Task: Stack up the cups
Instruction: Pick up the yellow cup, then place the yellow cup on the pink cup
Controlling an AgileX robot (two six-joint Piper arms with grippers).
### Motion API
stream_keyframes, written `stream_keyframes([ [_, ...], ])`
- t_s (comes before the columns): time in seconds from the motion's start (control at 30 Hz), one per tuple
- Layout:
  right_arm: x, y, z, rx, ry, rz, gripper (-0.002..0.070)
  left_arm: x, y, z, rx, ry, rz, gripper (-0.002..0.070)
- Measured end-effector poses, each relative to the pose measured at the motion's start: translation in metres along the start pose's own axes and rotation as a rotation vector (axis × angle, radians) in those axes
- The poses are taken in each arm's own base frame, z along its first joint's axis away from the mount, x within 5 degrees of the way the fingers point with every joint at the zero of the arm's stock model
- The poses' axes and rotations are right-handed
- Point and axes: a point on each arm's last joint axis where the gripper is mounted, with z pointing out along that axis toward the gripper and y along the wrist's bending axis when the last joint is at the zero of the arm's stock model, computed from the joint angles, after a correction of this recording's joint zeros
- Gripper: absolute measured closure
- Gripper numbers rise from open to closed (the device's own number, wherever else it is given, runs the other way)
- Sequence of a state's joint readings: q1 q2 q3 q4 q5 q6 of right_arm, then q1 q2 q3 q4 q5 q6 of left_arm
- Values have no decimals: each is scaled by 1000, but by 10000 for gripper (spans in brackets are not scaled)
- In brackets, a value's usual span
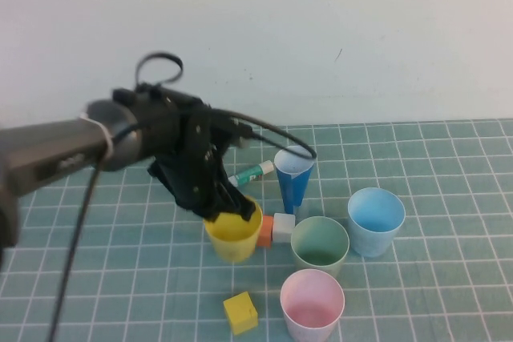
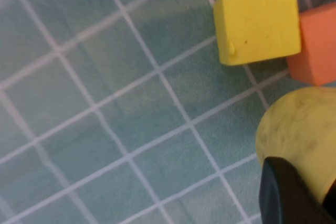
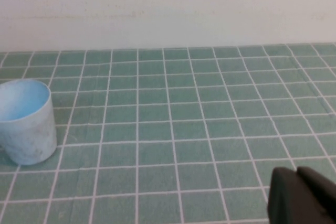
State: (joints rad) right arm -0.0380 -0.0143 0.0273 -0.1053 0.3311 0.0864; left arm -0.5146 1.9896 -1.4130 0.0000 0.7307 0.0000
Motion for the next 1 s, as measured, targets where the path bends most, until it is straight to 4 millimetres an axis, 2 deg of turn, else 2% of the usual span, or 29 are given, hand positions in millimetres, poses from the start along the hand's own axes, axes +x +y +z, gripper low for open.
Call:
stream_keyframes([
  [0.13, 0, 0, 0, 0, 0, 0, 678, -1, 0, -56, 0, -83, -9, 669],
  [0.23, 0, 0, 0, 0, 0, 0, 678, 7, -9, -96, 52, -102, 9, 669],
  [0.3, 0, 0, 0, 0, 0, 0, 679, 13, -24, -112, 88, -90, 65, 669],
  [0.37, 0, 0, 0, -1, 0, 2, 679, 18, -41, -118, 111, -76, 119, 669],
  [0.47, -1, 2, 0, -23, -14, 76, 678, 23, -71, -119, 146, -60, 200, 669],
  [0.6, -2, 4, 0, -48, -20, 162, 678, 25, -97, -104, 187, -34, 244, 669],
  [1.0, -3, 5, 0, -54, -23, 183, 678, 21, -103, -52, 185, 44, 216, 669],
])
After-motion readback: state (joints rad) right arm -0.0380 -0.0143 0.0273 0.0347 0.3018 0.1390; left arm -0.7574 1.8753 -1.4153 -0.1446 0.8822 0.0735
